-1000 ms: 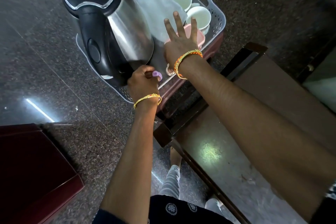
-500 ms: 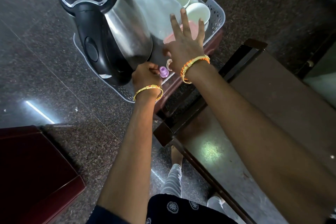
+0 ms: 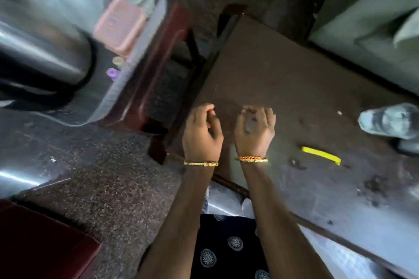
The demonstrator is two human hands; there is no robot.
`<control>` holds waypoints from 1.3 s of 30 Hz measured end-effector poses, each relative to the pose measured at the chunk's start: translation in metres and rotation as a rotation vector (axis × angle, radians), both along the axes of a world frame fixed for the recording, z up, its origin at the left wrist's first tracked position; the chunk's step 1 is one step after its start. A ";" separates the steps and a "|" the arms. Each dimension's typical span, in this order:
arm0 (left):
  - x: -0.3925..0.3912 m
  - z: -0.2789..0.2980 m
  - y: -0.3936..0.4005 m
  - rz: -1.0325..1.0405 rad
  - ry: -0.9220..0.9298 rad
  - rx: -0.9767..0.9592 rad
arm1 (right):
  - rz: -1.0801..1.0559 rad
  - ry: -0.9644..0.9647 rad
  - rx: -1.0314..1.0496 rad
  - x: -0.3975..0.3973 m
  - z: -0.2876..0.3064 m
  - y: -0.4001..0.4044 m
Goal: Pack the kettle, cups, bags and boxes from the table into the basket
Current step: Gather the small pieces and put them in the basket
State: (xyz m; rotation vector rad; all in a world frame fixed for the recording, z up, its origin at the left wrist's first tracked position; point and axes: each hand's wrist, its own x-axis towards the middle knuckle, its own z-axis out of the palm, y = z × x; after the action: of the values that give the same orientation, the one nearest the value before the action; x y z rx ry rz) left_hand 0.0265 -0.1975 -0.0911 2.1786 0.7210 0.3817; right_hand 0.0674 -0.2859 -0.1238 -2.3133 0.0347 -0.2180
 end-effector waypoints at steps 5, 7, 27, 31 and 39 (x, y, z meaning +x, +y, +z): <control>0.006 -0.041 -0.093 -0.464 0.403 -0.150 | -0.291 0.285 -0.242 -0.020 -0.032 -0.140; 0.011 -0.051 -0.126 -0.571 0.483 -0.172 | -0.320 0.383 -0.351 -0.024 -0.040 -0.182; 0.000 -0.067 -0.153 -0.261 0.185 -0.035 | -0.146 0.330 -0.155 -0.029 -0.039 -0.192; -0.020 -0.045 -0.075 0.083 0.001 -0.110 | -0.028 0.284 0.074 -0.010 -0.012 -0.122; -0.046 0.013 0.097 1.036 -0.215 -0.772 | 0.529 -0.034 0.152 0.025 0.059 0.079</control>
State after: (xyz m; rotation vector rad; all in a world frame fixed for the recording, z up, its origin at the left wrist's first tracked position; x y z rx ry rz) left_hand -0.0195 -0.1009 -0.0785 0.9062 1.5299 0.6875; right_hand 0.0920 -0.2066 -0.0647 -2.0826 -0.5524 0.0166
